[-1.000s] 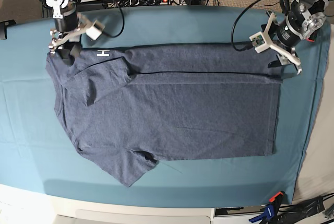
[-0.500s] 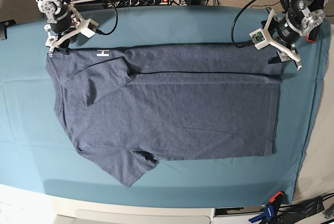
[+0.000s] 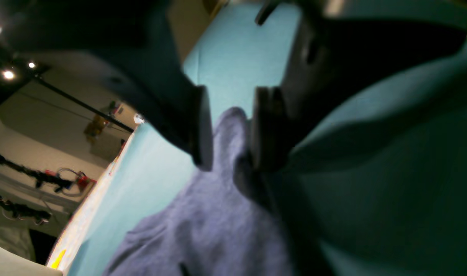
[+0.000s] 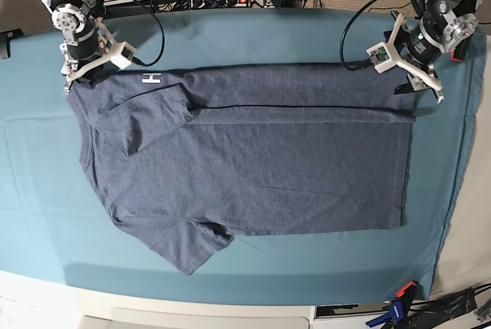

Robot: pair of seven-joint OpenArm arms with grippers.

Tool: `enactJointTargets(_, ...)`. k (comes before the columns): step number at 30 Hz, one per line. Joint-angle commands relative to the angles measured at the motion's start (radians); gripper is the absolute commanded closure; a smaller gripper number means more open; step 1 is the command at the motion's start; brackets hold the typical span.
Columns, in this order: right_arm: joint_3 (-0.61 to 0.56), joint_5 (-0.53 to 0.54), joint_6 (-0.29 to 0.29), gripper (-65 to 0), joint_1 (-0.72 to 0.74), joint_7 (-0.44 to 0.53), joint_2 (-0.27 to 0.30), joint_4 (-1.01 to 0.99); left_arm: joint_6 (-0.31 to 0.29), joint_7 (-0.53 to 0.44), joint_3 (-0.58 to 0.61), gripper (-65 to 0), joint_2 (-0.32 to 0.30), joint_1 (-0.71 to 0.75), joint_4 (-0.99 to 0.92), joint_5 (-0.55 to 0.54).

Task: Fold the T-shirt properly
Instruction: 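Regrasp the folded shoulder edge with both grippers, then pull the folded edge toward the robot with both grippers and release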

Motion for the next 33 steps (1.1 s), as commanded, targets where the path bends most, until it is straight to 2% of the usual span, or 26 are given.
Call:
enactJointTargets(1,0.009,-0.005,-0.016,-16.4,0.003,0.000,0.016,0.010,0.005,-0.005,-0.010,-31.4,-0.016,0.015,0.008,0.003)
enactJointTargets(4,0.009,-0.005,-0.016,-16.4,0.003,0.001,0.016,0.010,0.006,-0.009,-0.010,-31.3,-0.010,0.047,-0.008,0.003)
enactJointTargets(7,0.009,-0.005,-0.017,-16.4,0.003,0.016,0.016,0.010,0.006,-0.039,-0.010,-31.2,0.024,0.052,-0.045,0.035)
enactJointTargets(10,0.009,-0.005,-0.017,-16.4,0.003,0.018,0.016,0.010,0.041,-0.099,-0.010,-30.8,0.059,0.045,-0.090,0.080)
enactJointTargets(15,0.009,-0.009,-0.017,-16.4,0.004,0.023,0.016,0.010,0.048,-0.120,-0.008,-29.2,0.100,-0.005,-0.151,0.089)
enactJointTargets(20,0.009,-0.009,-0.016,-15.5,0.013,0.026,0.017,0.010,0.047,-0.155,-0.008,-27.3,0.111,-0.065,-0.205,0.082)
enactJointTargets(23,0.009,-0.009,-0.016,-8.6,0.014,0.027,0.016,0.010,0.042,-0.156,-0.008,-20.3,0.111,-0.072,-0.215,0.078)
enactJointTargets(25,0.009,-0.009,-0.016,-0.4,0.014,0.033,0.017,0.010,-0.002,-0.156,-0.008,-6.3,0.111,-0.072,-0.215,0.078)
enactJointTargets(26,0.009,-0.008,-0.016,0.0,0.014,0.034,0.017,0.010,-0.026,-0.156,-0.008,0.0,0.111,-0.072,-0.215,0.078)
enactJointTargets(33,0.009,-0.009,-0.016,0.0,0.013,0.014,0.017,0.010,-0.037,-0.156,-0.008,0.0,0.110,-0.064,-0.215,0.077)
